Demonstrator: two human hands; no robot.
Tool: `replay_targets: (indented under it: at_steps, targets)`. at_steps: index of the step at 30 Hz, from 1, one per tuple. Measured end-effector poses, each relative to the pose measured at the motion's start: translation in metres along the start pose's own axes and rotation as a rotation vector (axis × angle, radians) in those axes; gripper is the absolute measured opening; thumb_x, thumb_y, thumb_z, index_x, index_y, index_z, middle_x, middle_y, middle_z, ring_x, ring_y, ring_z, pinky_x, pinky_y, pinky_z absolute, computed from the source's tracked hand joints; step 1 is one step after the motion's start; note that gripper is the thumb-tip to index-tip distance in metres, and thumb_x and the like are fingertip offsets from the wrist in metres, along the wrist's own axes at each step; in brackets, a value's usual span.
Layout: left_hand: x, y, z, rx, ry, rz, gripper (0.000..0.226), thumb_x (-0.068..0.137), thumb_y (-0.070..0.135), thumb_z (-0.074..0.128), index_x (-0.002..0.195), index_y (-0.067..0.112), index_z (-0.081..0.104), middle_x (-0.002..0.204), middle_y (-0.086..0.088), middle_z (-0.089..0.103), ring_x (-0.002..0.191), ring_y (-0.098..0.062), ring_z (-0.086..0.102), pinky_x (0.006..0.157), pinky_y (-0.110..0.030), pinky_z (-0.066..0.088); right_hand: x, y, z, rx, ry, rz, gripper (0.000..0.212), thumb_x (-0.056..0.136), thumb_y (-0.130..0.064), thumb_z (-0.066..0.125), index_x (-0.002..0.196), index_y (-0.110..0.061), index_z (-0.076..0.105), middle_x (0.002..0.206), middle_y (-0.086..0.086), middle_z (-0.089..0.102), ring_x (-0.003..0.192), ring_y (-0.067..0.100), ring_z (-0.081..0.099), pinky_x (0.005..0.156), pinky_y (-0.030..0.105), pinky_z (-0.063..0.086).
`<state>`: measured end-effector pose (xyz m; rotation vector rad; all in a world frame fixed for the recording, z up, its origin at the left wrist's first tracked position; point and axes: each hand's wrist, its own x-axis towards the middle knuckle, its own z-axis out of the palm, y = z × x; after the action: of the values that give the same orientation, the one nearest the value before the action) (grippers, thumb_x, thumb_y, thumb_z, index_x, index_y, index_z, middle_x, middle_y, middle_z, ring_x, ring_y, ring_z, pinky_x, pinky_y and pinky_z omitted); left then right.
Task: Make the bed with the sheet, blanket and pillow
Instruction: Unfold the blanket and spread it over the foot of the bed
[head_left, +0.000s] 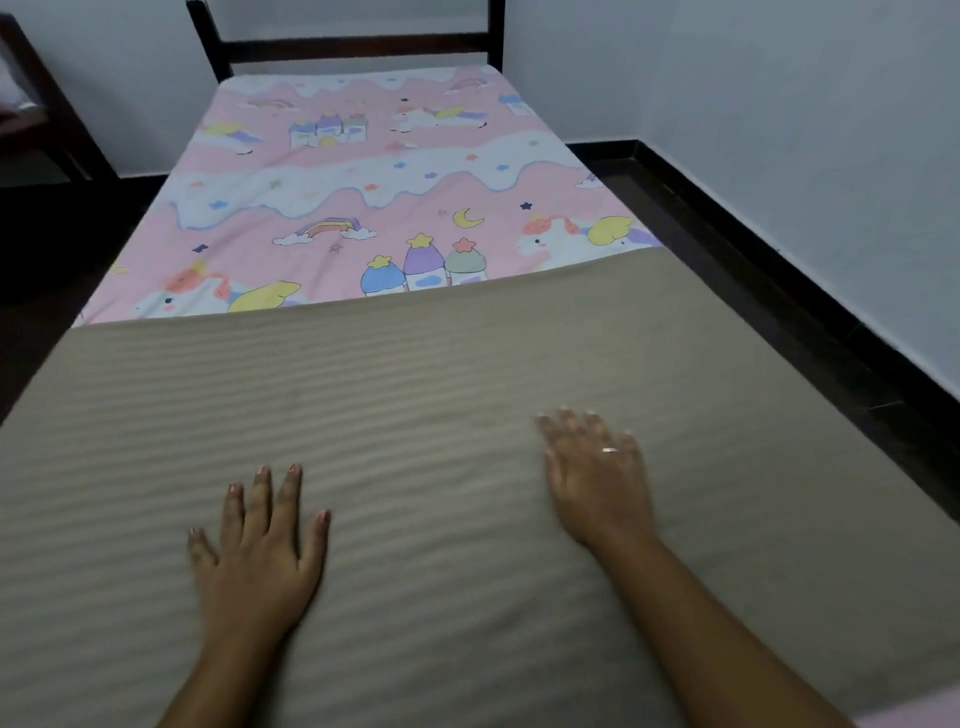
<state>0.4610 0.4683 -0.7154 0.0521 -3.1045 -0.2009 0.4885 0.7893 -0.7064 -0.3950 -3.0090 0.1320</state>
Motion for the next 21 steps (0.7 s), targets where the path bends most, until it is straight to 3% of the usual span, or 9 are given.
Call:
replay_targets:
  at_steps: [4, 8, 11, 12, 13, 15, 17, 19, 21]
  targets:
    - [-0.035, 0.031, -0.006, 0.005, -0.079, 0.019, 0.080, 0.082, 0.062, 0.014, 0.145, 0.019, 0.037, 0.151, -0.007, 0.036, 0.140, -0.033, 0.030, 0.104, -0.063, 0.026, -0.029, 0.129, -0.034, -0.103, 0.031, 0.234, 0.054, 0.090, -0.041, 0.026, 0.136, -0.029, 0.051, 0.142, 0.002, 0.050, 0.129, 0.032, 0.046, 0.104, 0.052, 0.033]
    - [-0.091, 0.078, -0.006, 0.012, -0.171, 0.182, 0.075, 0.090, 0.063, 0.014, 0.140, 0.015, 0.042, 0.141, -0.009, 0.049, 0.132, -0.033, 0.043, 0.095, -0.062, 0.038, -0.063, 0.201, -0.071, -0.005, -0.140, 0.590, 0.051, 0.098, -0.047, 0.017, 0.148, -0.038, 0.019, 0.156, -0.003, 0.024, 0.141, 0.028, 0.025, 0.110, 0.053, 0.023]
    - [-0.138, 0.103, -0.016, 0.004, -0.246, 0.364, 0.069, 0.086, 0.068, 0.023, 0.138, 0.025, 0.039, 0.142, -0.002, 0.049, 0.146, -0.019, 0.011, 0.112, -0.048, 0.018, -0.102, 0.314, -0.045, -0.055, -0.426, 0.807, 0.101, 0.063, -0.085, -0.017, 0.147, -0.039, 0.017, 0.156, -0.002, 0.023, 0.140, 0.032, 0.026, 0.109, 0.060, 0.021]
    - [-0.149, 0.108, -0.022, -0.014, -0.282, 0.436, 0.073, 0.079, 0.070, 0.033, 0.139, 0.029, 0.037, 0.146, 0.001, 0.043, 0.147, -0.015, 0.000, 0.111, -0.041, 0.016, -0.110, 0.342, -0.034, -0.110, -0.501, 0.798, 0.114, 0.055, -0.088, -0.021, 0.147, -0.036, 0.022, 0.155, 0.000, 0.025, 0.140, 0.034, 0.024, 0.109, 0.061, 0.019]
    - [-0.156, 0.112, -0.026, -0.033, -0.313, 0.511, 0.082, 0.071, 0.071, 0.038, 0.143, 0.033, 0.032, 0.153, 0.006, 0.031, 0.147, -0.013, -0.004, 0.104, -0.036, 0.022, -0.112, 0.354, -0.030, -0.118, -0.502, 0.777, 0.106, 0.066, -0.087, -0.009, 0.146, -0.029, 0.031, 0.154, 0.006, 0.026, 0.139, 0.037, 0.023, 0.109, 0.062, 0.021]
    - [-0.160, 0.107, -0.040, -0.039, -0.341, 0.594, 0.091, 0.066, 0.071, 0.040, 0.148, 0.038, 0.019, 0.159, 0.011, 0.002, 0.146, -0.009, 0.000, 0.087, -0.029, 0.027, -0.101, 0.311, -0.061, -0.154, -0.446, 0.721, 0.065, 0.090, -0.054, 0.033, 0.140, -0.014, 0.043, 0.151, 0.016, 0.026, 0.137, 0.040, 0.024, 0.107, 0.062, 0.026]
    - [-0.153, 0.085, -0.045, -0.042, -0.263, 0.589, 0.081, 0.068, 0.072, 0.037, 0.144, 0.042, 0.028, 0.158, 0.012, -0.006, 0.146, -0.006, -0.005, 0.085, -0.026, 0.031, -0.076, 0.236, -0.109, -0.187, -0.434, 0.595, 0.055, 0.095, -0.041, 0.036, 0.145, -0.017, 0.034, 0.154, 0.013, 0.021, 0.140, 0.036, 0.020, 0.111, 0.059, 0.024]
    - [-0.140, 0.047, -0.049, -0.020, -0.253, 0.484, 0.079, 0.075, 0.072, 0.032, 0.147, 0.041, 0.020, 0.158, 0.013, 0.005, 0.146, -0.006, 0.004, 0.085, -0.032, 0.047, -0.055, 0.179, -0.121, -0.173, -0.361, 0.502, 0.055, 0.097, -0.042, 0.033, 0.148, -0.022, 0.027, 0.155, 0.009, 0.023, 0.141, 0.031, 0.022, 0.110, 0.055, 0.024]
    - [-0.128, 0.000, -0.050, -0.019, -0.275, 0.325, 0.075, 0.082, 0.068, 0.028, 0.149, 0.039, 0.011, 0.146, 0.012, 0.042, 0.132, -0.013, 0.045, 0.072, -0.044, 0.055, -0.054, 0.117, -0.110, -0.158, -0.298, 0.391, 0.054, 0.097, -0.043, 0.035, 0.148, -0.024, 0.030, 0.154, 0.007, 0.028, 0.141, 0.029, 0.027, 0.108, 0.052, 0.027]
